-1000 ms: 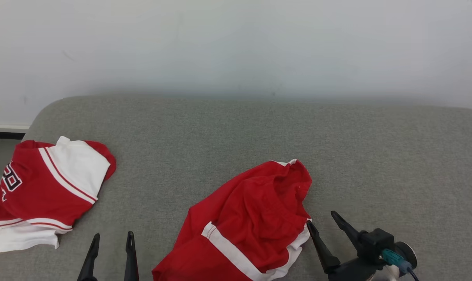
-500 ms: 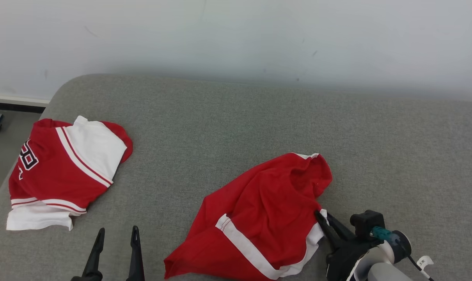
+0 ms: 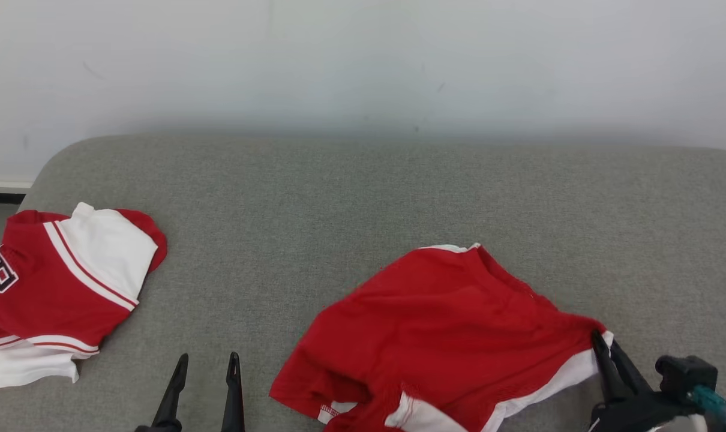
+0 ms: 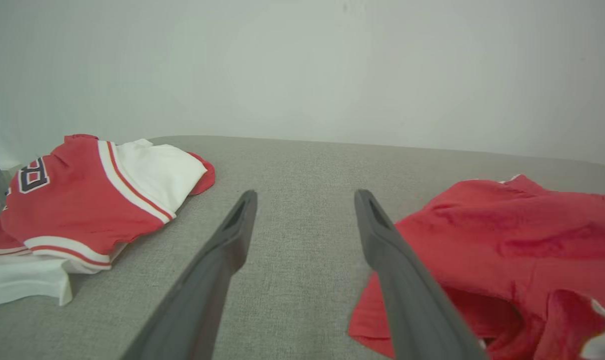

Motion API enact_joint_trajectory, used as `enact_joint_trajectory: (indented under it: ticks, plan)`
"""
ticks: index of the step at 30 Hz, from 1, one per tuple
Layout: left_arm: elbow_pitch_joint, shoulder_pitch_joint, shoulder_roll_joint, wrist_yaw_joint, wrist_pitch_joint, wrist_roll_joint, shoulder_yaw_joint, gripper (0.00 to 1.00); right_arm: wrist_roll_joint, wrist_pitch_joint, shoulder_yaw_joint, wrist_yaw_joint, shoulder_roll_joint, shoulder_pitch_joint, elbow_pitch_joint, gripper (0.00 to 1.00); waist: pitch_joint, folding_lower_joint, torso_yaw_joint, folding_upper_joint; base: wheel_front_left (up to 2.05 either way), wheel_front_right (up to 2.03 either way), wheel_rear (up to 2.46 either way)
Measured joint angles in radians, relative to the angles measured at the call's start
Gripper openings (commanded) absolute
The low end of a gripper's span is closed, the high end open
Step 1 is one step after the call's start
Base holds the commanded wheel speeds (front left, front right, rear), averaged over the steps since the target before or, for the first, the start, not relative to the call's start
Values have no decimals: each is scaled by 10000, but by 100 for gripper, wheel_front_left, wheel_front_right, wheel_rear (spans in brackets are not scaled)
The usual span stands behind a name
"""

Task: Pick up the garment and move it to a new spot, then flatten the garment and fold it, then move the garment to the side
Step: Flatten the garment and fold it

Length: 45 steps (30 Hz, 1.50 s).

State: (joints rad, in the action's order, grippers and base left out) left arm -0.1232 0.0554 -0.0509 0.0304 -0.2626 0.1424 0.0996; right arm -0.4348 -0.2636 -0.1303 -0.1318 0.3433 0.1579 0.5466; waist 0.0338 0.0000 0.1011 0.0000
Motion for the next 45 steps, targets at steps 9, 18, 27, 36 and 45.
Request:
enact_joint_trajectory:
  ticks: [9,18,27,36,45]
  plan:
    - [-148,70,0,8,0,13,56,100,725,-4,692,0,-700,-579,-1225,100,-268,-1,-399,0,0,0,0]
    - [-245,96,0,134,0,0,203,100,1122,-4,1097,0,-1195,-1400,-2857,100,-413,-1,-578,0,0,0,0]
    - [-963,-91,2,382,0,-65,343,100,1233,-4,915,0,-1733,-1938,-3413,100,-313,-1,-888,0,0,0,0]
    - [-3329,-1017,-150,665,0,-240,286,100,1191,-4,771,0,-1967,-1774,-3405,100,-33,0,-1684,0,0,0,0]
    - [-5072,-1847,-230,713,0,-268,150,100,1154,-4,761,0,-2006,-1619,-3390,100,502,0,-2182,0,0,0,0]
